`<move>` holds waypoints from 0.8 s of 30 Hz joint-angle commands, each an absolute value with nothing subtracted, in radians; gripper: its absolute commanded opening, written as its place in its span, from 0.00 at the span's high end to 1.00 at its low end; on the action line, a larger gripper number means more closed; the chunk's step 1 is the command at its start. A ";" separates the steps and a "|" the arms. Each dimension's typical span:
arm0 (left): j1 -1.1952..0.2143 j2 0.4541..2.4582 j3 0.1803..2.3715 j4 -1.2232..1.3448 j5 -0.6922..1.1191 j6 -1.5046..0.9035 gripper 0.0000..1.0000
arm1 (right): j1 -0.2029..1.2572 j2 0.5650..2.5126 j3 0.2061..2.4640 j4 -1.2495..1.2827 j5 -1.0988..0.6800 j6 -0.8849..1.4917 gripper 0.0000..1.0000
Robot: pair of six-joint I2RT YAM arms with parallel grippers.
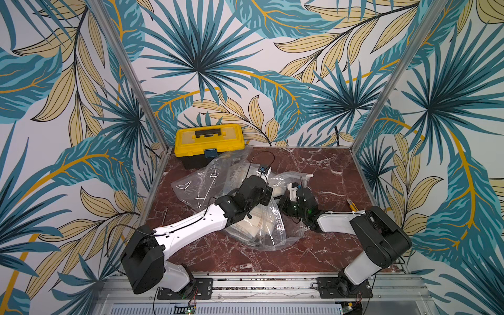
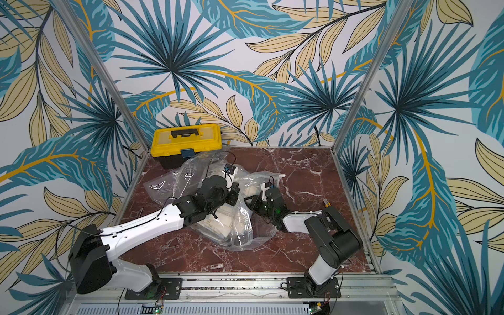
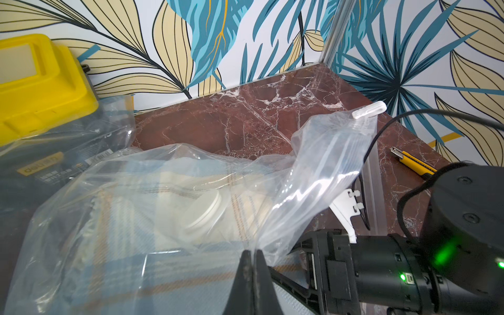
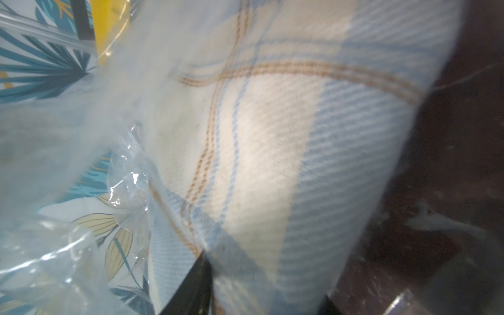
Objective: Take the blanket out of the vacuum bag
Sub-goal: Take out the blanket from the vacuum bag.
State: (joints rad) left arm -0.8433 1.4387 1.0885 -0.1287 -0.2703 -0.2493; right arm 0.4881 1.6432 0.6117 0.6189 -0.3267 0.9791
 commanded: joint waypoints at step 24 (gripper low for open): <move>-0.836 1.504 1.046 -0.048 -0.270 -0.220 1.00 | 0.524 1.455 0.817 0.181 -0.354 0.824 1.00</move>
